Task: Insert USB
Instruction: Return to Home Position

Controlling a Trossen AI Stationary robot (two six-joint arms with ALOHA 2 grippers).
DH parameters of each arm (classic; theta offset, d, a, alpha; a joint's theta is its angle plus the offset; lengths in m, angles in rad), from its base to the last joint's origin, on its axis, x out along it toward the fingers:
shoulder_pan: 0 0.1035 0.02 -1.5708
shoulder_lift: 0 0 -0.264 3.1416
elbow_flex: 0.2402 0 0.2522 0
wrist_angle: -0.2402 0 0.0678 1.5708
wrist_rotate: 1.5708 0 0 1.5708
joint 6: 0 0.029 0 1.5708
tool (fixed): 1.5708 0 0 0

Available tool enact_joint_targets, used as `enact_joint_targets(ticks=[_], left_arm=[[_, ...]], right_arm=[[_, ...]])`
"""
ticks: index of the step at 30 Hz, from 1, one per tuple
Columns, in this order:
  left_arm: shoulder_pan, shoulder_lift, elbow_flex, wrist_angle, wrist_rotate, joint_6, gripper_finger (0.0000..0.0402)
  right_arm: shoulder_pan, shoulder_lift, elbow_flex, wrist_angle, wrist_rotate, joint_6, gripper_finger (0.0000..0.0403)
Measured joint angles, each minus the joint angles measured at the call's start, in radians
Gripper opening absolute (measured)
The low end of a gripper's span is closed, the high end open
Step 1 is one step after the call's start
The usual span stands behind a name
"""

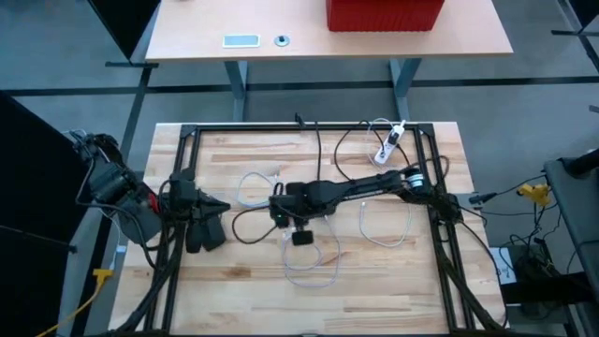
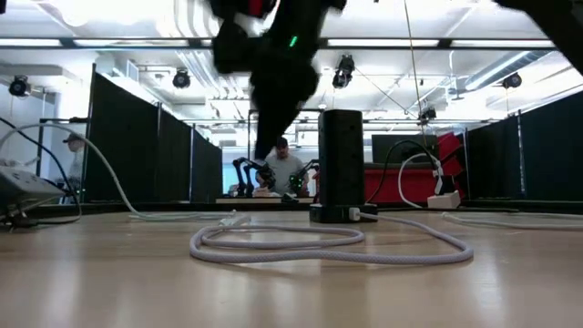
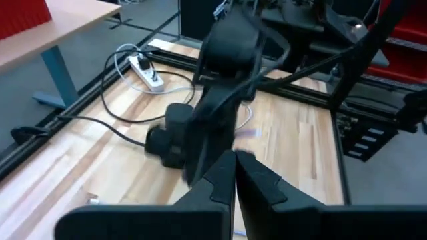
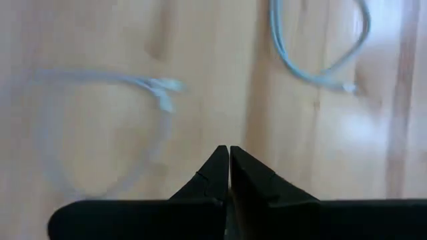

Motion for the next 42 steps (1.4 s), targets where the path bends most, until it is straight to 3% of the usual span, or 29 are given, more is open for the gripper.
enact_joint_targets(ticks=[4,7,10,13,16,17,19,22,34,38,42], left_arm=[[-0.023,0.0,-0.005,0.002,-0.017,-0.019,0.0],[-0.076,-0.009,-0.042,0.049,-0.097,0.022,0.0],[-0.107,-0.05,-0.128,0.294,-0.076,0.241,0.0],[-0.096,-0.113,-0.256,0.698,0.066,0.559,0.0],[-0.025,-0.173,-0.38,1.122,0.339,0.854,0.0],[0.006,-0.191,-0.415,1.217,0.405,0.925,0.0],[0.048,-0.224,-0.472,1.335,0.435,1.006,0.0],[0.065,-0.269,-0.528,1.35,0.356,1.0,0.0],[0.086,-0.275,-0.61,1.356,0.105,0.999,0.0],[0.129,-0.24,-0.613,1.365,0.099,1.028,0.0],[0.219,-0.211,-0.618,1.367,0.1,0.973,0.0]], right_arm=[[0.033,-0.102,-0.049,-0.112,0.047,0.013,0.0],[0.056,-0.299,-0.225,0.036,-0.012,0.075,0.0],[0.066,-0.535,-0.453,0.226,-0.01,0.201,0.0],[0.079,-0.762,-0.659,0.418,-0.003,0.332,0.0],[0.088,-0.966,-0.809,0.586,-0.007,0.415,0.0],[0.088,-1.027,-0.847,0.617,-0.007,0.441,0.0],[0.086,-1.13,-0.903,0.62,-0.003,0.49,0.0],[0.085,-1.246,-0.942,0.546,0.0,0.492,0.0],[0.086,-1.522,-0.957,0.442,0.046,0.242,0.0],[0.085,-1.656,-0.993,0.443,0.074,0.131,0.0],[0.085,-1.803,-1.083,0.434,0.076,0.127,0.0]])
